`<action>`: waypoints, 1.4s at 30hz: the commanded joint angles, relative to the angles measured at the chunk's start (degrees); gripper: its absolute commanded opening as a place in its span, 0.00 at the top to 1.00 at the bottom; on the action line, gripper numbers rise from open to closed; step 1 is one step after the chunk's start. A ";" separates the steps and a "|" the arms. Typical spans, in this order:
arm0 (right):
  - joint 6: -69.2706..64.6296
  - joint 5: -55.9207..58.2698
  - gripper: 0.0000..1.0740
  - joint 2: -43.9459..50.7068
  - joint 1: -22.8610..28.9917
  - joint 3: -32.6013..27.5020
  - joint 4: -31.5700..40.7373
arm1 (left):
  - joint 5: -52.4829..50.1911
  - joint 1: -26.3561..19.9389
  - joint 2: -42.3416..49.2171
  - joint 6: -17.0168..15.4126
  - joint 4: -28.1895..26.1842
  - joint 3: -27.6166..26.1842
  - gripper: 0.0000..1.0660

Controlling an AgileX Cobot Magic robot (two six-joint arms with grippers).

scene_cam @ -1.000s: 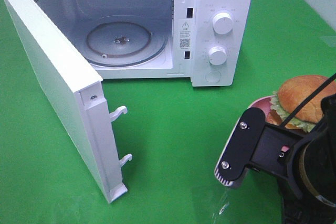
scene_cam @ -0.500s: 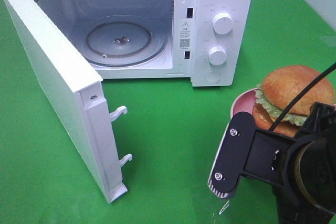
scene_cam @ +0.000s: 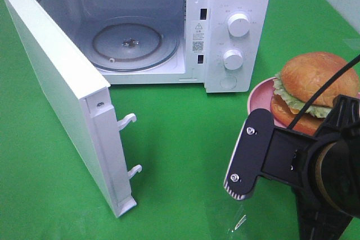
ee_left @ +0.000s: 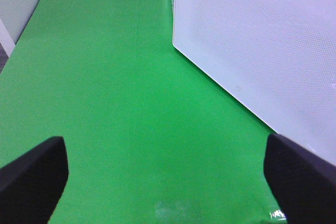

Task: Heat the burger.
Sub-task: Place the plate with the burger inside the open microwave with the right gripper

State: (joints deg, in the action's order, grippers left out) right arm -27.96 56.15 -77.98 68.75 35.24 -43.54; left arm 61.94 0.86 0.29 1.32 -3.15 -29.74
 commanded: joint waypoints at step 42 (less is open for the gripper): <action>8.82 -10.83 0.90 0.63 0.17 -0.11 -17.82 | -0.80 0.29 1.03 -0.06 -0.40 0.11 0.13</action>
State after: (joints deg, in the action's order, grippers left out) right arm -19.71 44.58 -77.98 68.75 35.18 -57.12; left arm 61.94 0.86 0.29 1.32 -3.15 -29.74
